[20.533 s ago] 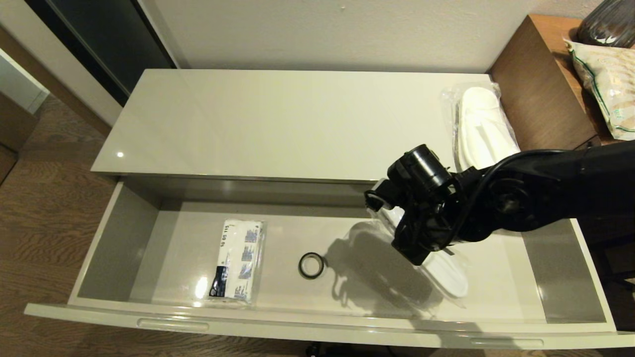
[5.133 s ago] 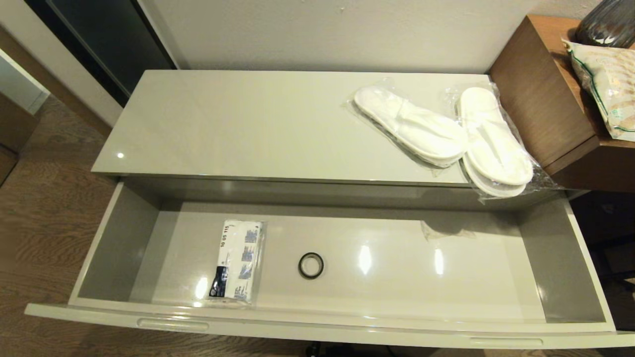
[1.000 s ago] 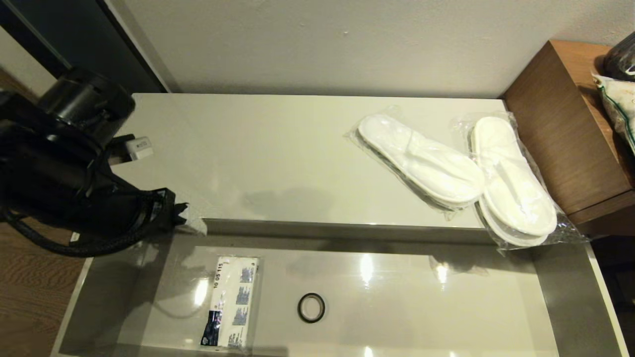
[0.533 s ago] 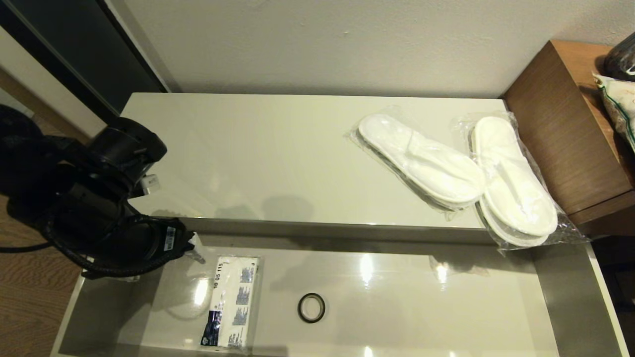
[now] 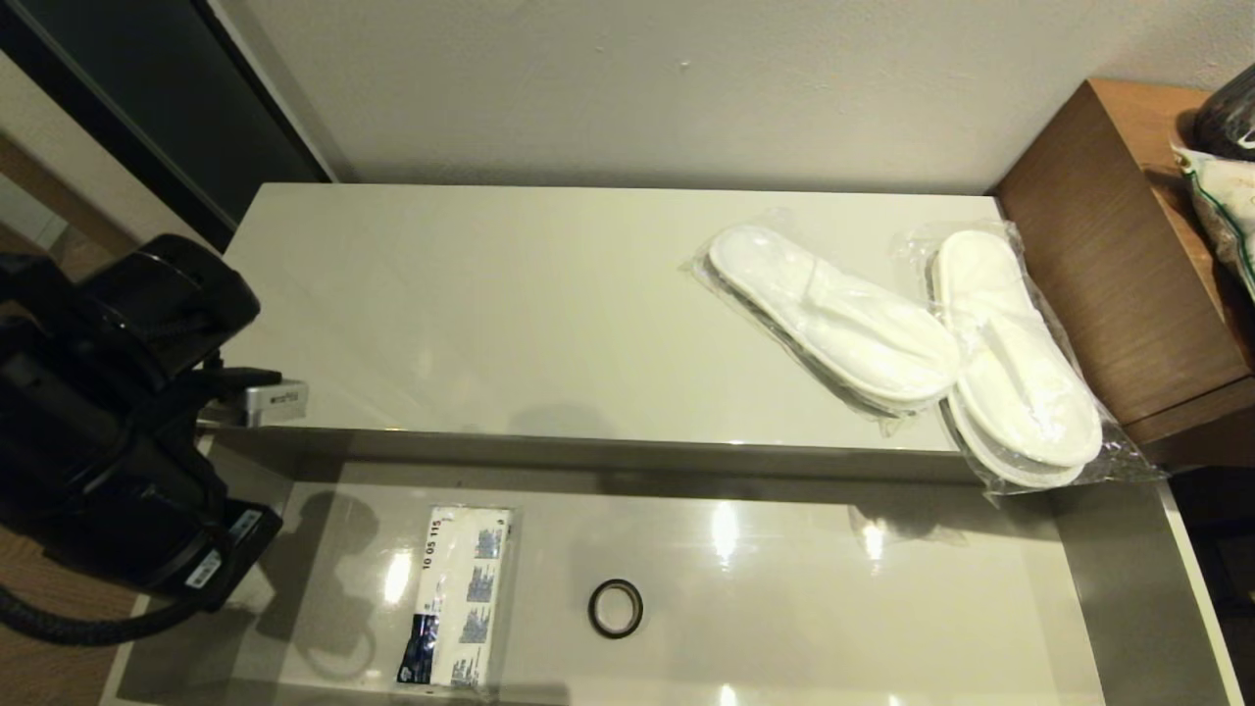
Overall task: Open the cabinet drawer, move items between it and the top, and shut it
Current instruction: Take out the tissue from the drawer
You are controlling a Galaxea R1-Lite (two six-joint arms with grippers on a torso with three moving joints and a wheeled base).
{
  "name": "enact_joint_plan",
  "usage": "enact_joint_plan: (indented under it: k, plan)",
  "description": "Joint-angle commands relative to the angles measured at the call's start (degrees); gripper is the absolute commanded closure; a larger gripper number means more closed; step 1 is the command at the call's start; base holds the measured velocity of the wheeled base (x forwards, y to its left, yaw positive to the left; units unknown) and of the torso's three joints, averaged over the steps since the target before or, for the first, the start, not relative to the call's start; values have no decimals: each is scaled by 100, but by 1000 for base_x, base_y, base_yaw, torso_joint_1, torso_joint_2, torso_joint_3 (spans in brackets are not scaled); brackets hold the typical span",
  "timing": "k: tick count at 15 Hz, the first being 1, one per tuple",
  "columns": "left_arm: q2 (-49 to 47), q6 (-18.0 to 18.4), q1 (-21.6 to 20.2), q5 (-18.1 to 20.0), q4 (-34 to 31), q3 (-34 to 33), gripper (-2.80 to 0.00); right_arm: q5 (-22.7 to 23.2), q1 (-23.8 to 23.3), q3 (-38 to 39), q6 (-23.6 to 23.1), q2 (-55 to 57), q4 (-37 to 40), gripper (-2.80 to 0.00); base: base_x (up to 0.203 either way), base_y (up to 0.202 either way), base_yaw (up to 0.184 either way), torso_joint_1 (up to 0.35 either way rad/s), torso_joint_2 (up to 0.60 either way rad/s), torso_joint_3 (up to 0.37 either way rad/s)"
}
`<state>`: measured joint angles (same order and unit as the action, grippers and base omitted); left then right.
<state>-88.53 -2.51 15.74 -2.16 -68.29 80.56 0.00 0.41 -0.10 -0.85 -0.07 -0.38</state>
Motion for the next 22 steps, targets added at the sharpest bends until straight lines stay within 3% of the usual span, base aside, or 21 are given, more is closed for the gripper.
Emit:
enact_joint_plan:
  k: [1,3,4,11,12,14,18,20,22]
  plan:
    - [-246,14,-16,8,-228,67,0,0,2,1,-3,-10,-5,0,0,0,0,0,0,0]
    - [-687,231,22,16,-363,291,0,0,2,1,-3,-6,1,0,0,0,0,0,0,0]
    - [-974,420,78,24,-405,537,-280,0,2,1,-3,-10,2,0,0,0,0,0,0,0]
    - [-3362,441,275,-68,-559,2226,-280,0,2,1,-3,-8,2,0,0,0,0,0,0,0]
    - [-3521,366,281,-72,-561,2593,-280,0,2,1,-3,-10,0,0,0,0,0,0,0,0]
    - [-3618,-147,288,-48,-641,2959,-280,0,2,1,-3,-10,1,0,0,0,0,0,0,0]
    - [-3016,-78,316,106,-689,2336,-280,0,2,1,-3,-2,-5,0,0,0,0,0,0,0]
    - [-2958,-783,500,97,-692,2247,-280,0,2,1,-3,-10,-1,0,0,0,0,0,0,0]
    - [-2906,-1076,793,59,-650,1708,-280,0,2,1,-3,-10,3,0,0,0,0,0,0,0]
